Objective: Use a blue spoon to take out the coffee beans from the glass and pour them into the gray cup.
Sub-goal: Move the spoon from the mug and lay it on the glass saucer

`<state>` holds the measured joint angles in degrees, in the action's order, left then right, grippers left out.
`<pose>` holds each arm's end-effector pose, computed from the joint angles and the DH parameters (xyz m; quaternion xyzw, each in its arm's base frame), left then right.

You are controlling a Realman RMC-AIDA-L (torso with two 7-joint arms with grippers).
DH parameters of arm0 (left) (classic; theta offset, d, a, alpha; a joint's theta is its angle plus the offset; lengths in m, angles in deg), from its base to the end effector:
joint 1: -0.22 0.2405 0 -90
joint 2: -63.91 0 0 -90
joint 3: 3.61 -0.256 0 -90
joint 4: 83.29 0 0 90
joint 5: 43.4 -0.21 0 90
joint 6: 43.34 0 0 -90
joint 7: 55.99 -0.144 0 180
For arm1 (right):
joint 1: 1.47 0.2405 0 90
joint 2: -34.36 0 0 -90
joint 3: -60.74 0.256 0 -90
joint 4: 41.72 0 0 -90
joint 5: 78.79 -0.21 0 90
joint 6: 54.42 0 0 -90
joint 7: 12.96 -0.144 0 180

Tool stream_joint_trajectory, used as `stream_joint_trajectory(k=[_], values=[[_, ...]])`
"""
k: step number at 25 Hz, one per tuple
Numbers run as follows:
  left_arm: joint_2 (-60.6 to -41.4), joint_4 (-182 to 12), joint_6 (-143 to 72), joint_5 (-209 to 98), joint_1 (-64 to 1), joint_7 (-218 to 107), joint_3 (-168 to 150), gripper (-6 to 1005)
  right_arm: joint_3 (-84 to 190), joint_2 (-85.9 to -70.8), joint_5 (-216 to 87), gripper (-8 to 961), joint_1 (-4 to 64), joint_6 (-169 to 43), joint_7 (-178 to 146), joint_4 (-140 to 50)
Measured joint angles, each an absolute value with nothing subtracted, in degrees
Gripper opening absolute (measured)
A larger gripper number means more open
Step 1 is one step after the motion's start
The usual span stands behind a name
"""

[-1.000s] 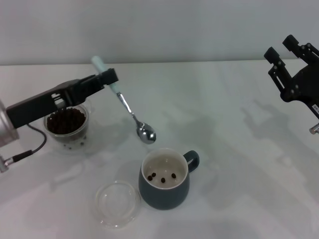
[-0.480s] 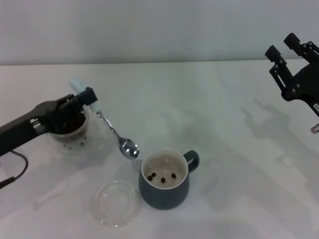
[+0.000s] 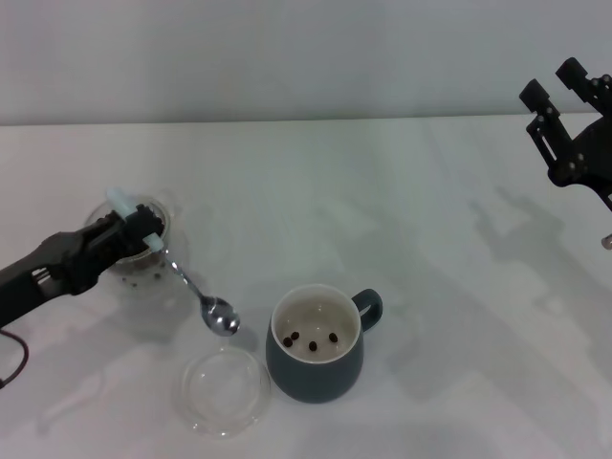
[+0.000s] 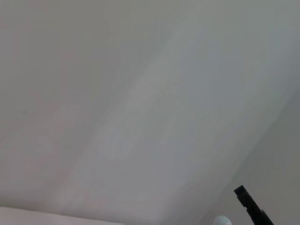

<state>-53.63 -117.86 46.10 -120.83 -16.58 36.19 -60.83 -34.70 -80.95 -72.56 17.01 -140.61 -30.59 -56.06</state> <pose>-0.2752 0.2906 0.0151 -0.8064 -0.3774 -0.4384 0.1226 0.2975 0.3002 0.0247 -0.7399 0.0660 0.4132 0.5267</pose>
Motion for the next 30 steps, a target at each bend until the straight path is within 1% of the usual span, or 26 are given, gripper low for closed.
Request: stream_joint_trajectory(k=[5,11,16,21,30], values=[[-52.95,-116.01,45.47,-120.97,-15.47,33.95,-60.74,128,-34.09,-80.93,-72.60,446,16.93,-140.50,-31.35,-56.26],[-52.23,-111.77,44.30,-121.69,-16.31,31.62,-60.69,128,-30.38,-80.91,-72.66,446,16.73,-140.50,-31.55,-55.97],[-52.33,-109.68,41.64,-122.40,-16.65,31.47,-60.79,127,-29.57,-80.95,-73.16,446,16.76,-140.47,-31.58,-55.67],[-52.83,-108.84,40.24,-125.63,-17.07,29.09,-60.97,141,-29.53,-80.89,-73.77,446,16.83,-140.34,-30.82,-55.64],[-52.79,-108.41,38.63,-126.77,-18.98,29.45,-61.11,141,-29.25,-80.77,-74.13,446,16.55,-140.32,-30.55,-55.65]])
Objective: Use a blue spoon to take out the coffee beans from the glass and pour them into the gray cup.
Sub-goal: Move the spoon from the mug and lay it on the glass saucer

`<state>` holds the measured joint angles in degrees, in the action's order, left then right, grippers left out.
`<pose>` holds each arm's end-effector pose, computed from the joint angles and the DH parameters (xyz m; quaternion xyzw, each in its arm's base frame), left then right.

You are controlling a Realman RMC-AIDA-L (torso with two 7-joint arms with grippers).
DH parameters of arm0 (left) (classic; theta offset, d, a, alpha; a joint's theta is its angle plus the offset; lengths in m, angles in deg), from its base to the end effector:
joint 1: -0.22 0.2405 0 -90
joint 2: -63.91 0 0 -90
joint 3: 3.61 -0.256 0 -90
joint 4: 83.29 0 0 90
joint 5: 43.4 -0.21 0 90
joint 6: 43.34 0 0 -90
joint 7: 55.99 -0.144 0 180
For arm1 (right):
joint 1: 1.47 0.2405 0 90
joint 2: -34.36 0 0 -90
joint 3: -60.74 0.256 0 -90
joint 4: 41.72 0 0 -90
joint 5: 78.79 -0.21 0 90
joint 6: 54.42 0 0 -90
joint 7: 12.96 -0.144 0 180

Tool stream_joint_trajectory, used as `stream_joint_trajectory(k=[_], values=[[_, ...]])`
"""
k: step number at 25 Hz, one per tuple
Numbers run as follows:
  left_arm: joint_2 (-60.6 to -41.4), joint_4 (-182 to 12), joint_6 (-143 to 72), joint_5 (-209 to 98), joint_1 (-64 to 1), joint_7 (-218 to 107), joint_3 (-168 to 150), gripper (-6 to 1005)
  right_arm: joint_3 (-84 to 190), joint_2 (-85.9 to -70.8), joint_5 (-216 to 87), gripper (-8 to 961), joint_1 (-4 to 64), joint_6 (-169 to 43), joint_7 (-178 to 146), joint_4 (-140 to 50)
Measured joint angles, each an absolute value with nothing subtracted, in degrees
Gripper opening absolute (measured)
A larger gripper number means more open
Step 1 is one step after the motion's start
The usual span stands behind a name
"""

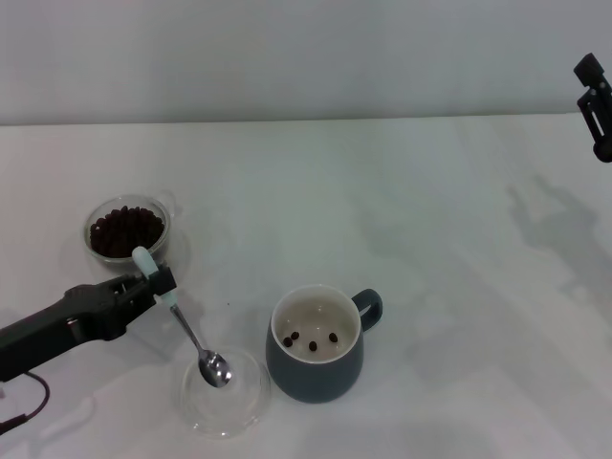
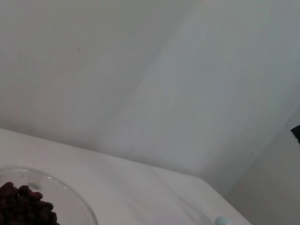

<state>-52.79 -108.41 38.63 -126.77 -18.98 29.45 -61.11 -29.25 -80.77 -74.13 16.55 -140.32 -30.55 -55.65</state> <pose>-0.3046 0.2872 -0.0177 -0.8239 -0.4125 -0.3588 0.1493 0.3107 0.3030 0.0451 -0.7028 0.0809 0.4097 0.5759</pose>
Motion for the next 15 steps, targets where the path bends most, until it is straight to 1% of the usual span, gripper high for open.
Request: stream_joint_trajectory(k=[10,15], values=[[-53.04,-107.36,35.65,-130.79,-21.93,30.92,-61.19,140,-28.15,-80.77,-74.14,446,16.99,-139.81,-30.53,-55.22],[-53.54,-106.86,35.15,-132.76,-22.67,31.12,-61.26,140,-28.11,-80.80,-74.13,446,17.11,-138.97,-30.53,-55.38]])
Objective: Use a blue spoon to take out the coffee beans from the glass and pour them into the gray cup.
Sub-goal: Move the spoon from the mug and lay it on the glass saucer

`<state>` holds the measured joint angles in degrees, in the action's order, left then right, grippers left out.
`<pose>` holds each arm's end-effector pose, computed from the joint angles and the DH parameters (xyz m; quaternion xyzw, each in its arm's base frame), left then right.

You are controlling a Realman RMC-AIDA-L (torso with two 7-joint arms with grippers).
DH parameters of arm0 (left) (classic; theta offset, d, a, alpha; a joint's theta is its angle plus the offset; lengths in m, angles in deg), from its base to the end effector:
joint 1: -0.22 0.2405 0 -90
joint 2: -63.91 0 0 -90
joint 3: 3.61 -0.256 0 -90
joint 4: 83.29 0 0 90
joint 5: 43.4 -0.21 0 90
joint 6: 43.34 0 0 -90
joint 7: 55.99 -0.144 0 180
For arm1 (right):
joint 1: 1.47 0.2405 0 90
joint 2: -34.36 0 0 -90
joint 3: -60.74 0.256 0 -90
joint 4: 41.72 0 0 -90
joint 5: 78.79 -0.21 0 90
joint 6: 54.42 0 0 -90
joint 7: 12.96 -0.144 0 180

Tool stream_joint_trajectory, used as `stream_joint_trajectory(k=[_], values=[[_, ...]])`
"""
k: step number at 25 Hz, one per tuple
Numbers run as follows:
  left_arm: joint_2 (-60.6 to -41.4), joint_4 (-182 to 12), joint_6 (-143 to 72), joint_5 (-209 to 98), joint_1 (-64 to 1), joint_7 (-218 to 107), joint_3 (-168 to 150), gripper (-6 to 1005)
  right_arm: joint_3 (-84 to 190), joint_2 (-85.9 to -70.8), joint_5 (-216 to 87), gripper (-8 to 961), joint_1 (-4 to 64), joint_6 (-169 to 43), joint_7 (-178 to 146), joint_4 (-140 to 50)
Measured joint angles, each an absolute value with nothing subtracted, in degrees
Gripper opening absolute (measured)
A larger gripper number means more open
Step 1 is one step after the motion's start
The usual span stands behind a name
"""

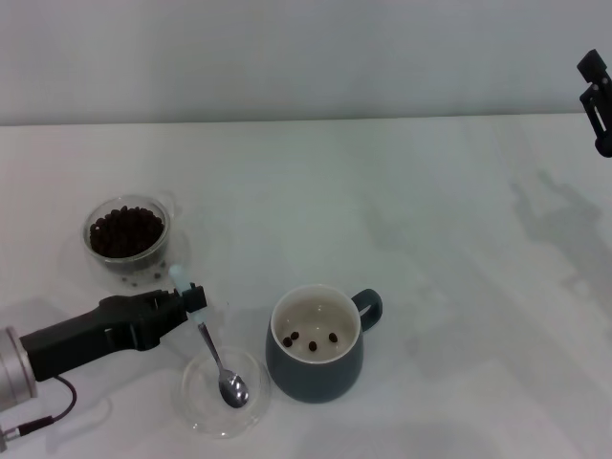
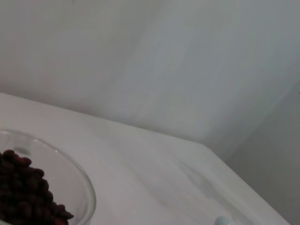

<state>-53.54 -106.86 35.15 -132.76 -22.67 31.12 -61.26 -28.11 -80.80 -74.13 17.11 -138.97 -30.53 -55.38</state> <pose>-0.2979 0.2966 -0.0378 -0.8431 -0.4198 -0.3113 0.1265 0.3129 0.3076 0.0465 -0.6997 0.0883 0.4032 0.5831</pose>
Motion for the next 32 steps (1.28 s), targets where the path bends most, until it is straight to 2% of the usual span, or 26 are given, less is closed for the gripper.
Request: stream_joint_trajectory(k=[6,19,25,30,32], values=[[-54.10,-106.65,34.46,-135.09,-22.86,31.31,-61.33,140,-28.16,-80.86,-74.13,446,17.24,-138.04,-30.54,-55.70],[-54.31,-105.88,30.86,-137.23,-22.97,35.36,-61.36,214,-28.49,-80.95,-73.82,446,18.06,-136.43,-30.67,-55.87],[-54.25,-105.87,28.55,-138.82,-23.17,37.91,-61.36,293,-28.56,-80.95,-73.65,446,18.92,-134.70,-30.59,-55.83],[-54.11,-105.93,28.21,-138.87,-23.18,38.94,-61.23,497,-28.88,-80.95,-73.53,446,19.27,-134.61,-30.56,-55.83],[-54.05,-106.07,28.19,-138.88,-23.18,39.41,-61.24,512,-29.13,-80.95,-73.52,446,19.27,-134.58,-30.56,-55.83]])
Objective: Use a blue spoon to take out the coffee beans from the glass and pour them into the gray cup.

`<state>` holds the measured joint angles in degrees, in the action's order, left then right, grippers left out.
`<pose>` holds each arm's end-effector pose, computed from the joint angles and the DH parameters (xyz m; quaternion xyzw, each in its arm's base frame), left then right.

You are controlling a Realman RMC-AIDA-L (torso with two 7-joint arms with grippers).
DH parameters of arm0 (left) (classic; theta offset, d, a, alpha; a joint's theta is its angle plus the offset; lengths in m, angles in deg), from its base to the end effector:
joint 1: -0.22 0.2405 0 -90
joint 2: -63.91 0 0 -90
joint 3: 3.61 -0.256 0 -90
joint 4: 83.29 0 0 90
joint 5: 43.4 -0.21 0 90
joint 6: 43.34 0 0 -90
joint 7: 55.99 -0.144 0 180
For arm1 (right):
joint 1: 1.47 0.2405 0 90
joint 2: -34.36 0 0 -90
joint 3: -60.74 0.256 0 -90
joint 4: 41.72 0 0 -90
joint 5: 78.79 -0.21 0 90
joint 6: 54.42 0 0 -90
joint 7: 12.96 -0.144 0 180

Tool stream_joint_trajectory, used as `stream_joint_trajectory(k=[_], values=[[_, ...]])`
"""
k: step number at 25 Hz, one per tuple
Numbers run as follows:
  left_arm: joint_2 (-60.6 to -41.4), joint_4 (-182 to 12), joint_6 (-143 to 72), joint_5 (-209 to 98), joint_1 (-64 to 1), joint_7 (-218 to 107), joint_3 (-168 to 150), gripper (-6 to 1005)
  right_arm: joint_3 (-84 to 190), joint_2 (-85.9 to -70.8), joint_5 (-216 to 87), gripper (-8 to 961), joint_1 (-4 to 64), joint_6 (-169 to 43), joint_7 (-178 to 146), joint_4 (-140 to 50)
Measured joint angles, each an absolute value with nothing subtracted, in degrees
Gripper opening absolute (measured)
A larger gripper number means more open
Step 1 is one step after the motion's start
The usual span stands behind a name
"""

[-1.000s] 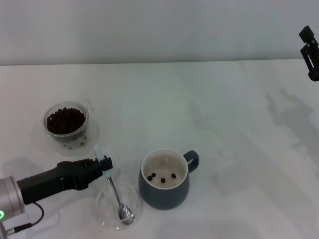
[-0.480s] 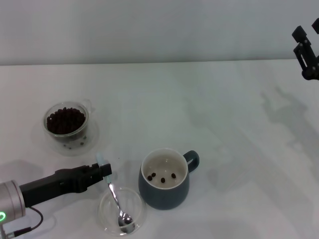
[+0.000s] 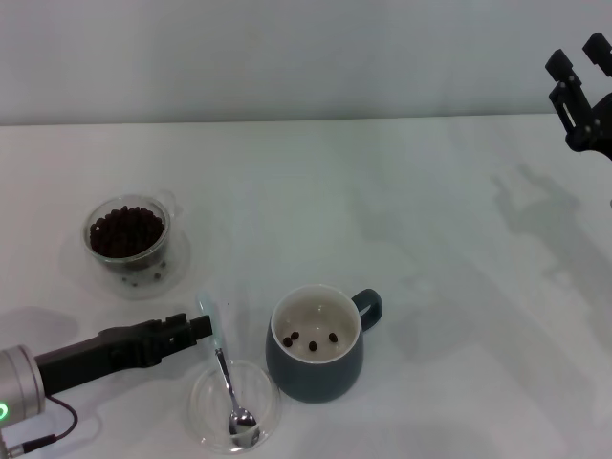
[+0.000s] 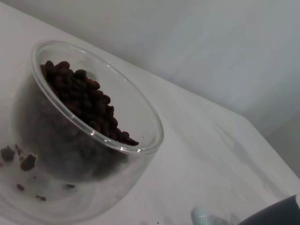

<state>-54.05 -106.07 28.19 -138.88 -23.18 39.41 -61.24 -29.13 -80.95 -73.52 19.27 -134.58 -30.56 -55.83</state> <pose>-0.3152 0.2957 -0.0527 -0.8211 -0.4954 -0.2513 0.1312 0.3059 0.3235 0.0371 -0.7176 0.0960 0.3891 0.5696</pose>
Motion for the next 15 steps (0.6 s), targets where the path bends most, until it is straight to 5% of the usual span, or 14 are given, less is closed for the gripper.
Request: stream_joint_trajectory(k=[15], values=[[-54.62,-114.78,31.69,-133.55,-15.41,37.56,-60.74,662,-30.13,-80.95,-73.52,446,19.07,-135.66,-30.53,-55.71]])
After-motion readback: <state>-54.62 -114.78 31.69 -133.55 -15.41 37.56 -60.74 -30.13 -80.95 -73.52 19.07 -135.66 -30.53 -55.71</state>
